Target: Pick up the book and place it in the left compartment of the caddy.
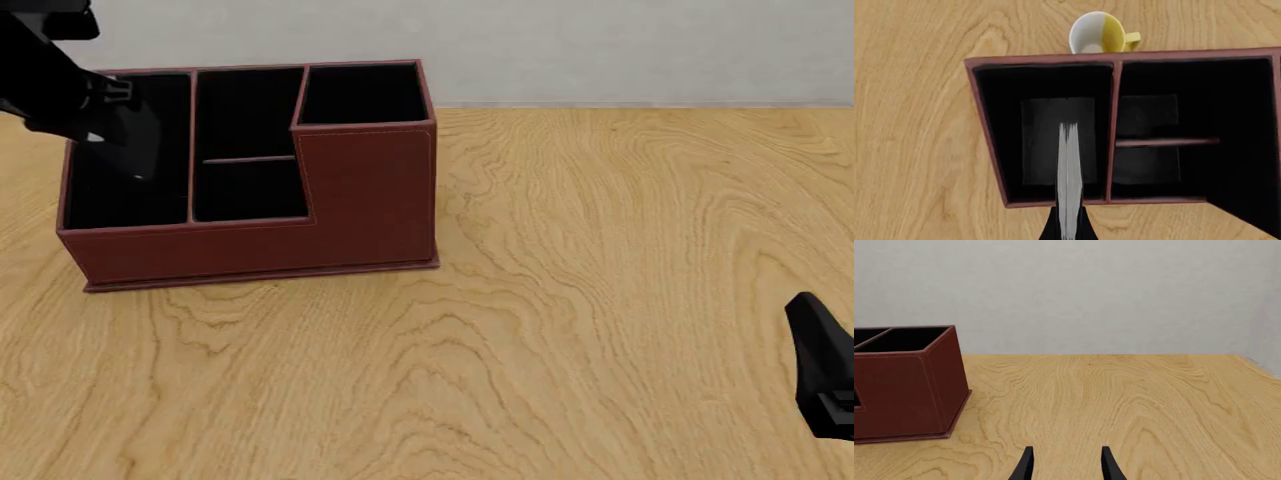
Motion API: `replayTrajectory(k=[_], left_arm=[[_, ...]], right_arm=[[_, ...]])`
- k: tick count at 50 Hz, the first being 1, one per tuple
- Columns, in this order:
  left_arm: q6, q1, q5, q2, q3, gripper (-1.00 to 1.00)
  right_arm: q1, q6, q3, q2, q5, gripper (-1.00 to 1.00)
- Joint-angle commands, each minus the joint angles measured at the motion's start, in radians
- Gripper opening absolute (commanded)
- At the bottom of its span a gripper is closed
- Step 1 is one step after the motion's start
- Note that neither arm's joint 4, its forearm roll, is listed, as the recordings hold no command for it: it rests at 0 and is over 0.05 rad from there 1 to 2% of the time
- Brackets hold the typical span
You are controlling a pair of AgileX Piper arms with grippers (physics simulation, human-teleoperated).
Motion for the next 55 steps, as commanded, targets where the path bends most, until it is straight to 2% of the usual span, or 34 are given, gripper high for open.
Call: replayTrajectory(k=[1, 32, 55], left_arm=[[0.014, -0.002, -0.023, 0.024, -0.015, -1.00], [0.009, -0.007, -0.061, 0.083, -0.020, -1.00], [0.030, 0.005, -0.112, 0.115, 0.024, -1.00]], right_arm=[[0.000, 0.000, 0.002, -0.004, 0.002, 1.00], [0.000, 0.000, 0.002, -0.004, 0.002, 1.00], [0.000, 0.000, 0.002, -0.004, 0.002, 1.00]])
